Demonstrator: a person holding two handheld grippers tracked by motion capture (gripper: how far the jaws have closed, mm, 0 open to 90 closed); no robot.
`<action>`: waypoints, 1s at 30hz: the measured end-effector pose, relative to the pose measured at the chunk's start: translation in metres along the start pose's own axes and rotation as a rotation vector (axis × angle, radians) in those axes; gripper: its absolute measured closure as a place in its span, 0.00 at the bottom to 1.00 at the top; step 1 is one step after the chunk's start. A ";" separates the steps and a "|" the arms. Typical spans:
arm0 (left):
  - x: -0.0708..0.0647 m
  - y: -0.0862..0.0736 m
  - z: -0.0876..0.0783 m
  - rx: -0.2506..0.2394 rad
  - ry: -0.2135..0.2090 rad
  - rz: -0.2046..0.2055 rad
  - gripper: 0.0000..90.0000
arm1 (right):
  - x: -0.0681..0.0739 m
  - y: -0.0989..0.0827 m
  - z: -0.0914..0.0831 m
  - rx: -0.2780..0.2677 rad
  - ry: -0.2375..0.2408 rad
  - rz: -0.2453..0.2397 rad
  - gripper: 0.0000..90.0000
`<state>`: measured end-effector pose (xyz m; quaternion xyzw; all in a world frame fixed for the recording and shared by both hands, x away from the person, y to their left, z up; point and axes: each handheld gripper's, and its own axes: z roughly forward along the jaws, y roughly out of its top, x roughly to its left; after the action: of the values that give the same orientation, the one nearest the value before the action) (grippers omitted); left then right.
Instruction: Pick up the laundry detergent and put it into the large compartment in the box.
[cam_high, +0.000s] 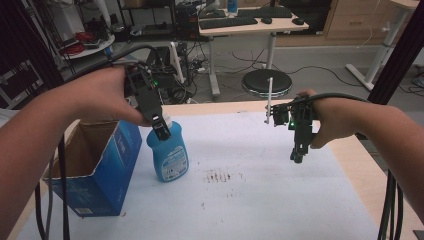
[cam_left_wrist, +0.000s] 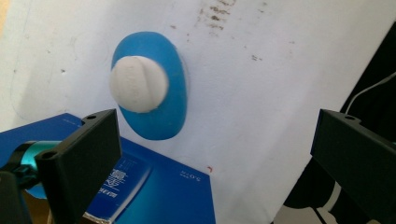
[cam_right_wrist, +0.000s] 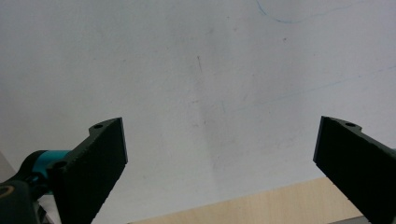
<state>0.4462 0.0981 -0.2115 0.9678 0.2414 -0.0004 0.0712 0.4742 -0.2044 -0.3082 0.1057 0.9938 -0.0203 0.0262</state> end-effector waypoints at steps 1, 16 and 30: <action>0.000 0.000 0.000 0.000 0.000 0.000 0.02 | 0.000 0.000 0.000 0.002 -0.001 0.000 0.02; 0.028 0.002 0.036 0.000 -0.025 -0.092 0.02 | 0.000 0.003 0.000 0.009 -0.002 -0.014 0.02; 0.040 0.005 0.061 0.022 -0.028 -0.128 0.02 | 0.001 0.003 -0.001 0.005 -0.004 -0.005 0.02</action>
<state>0.4853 0.1041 -0.2728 0.9511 0.3016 -0.0210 0.0637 0.4743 -0.2011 -0.3078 0.1032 0.9940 -0.0233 0.0277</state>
